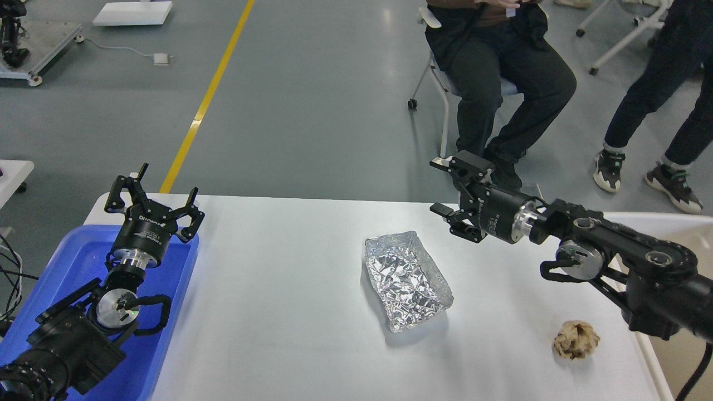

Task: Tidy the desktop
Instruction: 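Reach the right gripper toward the foil package from its side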

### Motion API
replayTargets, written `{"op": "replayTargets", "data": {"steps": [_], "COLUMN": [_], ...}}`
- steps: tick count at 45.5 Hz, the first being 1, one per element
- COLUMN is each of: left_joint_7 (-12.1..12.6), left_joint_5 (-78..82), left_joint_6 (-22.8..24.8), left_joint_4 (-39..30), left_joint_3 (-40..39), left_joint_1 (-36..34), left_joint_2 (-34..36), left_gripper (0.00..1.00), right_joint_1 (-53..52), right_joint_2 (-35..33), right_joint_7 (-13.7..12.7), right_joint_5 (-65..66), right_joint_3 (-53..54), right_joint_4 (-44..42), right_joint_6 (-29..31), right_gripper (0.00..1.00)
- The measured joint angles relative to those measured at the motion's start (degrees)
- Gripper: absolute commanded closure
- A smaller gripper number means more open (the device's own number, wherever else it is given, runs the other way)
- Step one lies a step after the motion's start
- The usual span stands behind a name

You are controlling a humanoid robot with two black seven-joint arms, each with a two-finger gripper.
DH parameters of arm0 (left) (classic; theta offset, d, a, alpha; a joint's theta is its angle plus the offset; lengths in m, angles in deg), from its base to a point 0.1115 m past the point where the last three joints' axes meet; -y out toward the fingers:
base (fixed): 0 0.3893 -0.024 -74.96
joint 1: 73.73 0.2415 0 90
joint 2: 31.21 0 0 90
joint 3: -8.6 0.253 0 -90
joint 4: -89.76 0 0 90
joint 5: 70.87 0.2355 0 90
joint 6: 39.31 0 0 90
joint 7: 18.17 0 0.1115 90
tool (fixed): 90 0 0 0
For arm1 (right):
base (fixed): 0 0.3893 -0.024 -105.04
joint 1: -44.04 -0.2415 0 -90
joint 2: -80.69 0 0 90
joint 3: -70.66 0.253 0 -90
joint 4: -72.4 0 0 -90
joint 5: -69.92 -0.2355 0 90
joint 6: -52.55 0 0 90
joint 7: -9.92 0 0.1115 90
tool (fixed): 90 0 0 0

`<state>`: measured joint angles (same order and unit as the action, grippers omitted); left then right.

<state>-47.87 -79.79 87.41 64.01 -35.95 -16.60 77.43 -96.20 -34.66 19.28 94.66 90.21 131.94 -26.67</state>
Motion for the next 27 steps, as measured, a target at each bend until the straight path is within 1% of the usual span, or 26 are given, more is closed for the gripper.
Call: {"op": "replayTargets", "data": {"steps": [8,16,22,27], "left_joint_7": [0.0,0.0,0.0,0.0], "left_joint_5": [0.0,0.0,0.0,0.0], "left_joint_6": [0.0,0.0,0.0,0.0], "left_joint_4": [0.0,0.0,0.0,0.0], "left_joint_3": [0.0,0.0,0.0,0.0], "left_joint_1": [0.0,0.0,0.0,0.0], "left_joint_2": [0.0,0.0,0.0,0.0], "left_gripper": [0.00,0.00,0.00,0.00], "right_joint_1": [-4.5,-7.0,-7.6,-7.7], "right_joint_2": [2.2,5.7,7.7,9.1], "right_joint_7": [0.6,3.8,5.1,5.8], "right_joint_5": [8.8,20.0,25.9,29.4], "right_joint_3": [-10.2,-19.8,-25.1,-28.8], "right_joint_4": [-1.8,-7.7,-11.0,-13.5], "right_joint_6": [-2.2,-4.7,-6.9,-9.0], "right_gripper": [0.00,0.00,0.00,0.00]}}
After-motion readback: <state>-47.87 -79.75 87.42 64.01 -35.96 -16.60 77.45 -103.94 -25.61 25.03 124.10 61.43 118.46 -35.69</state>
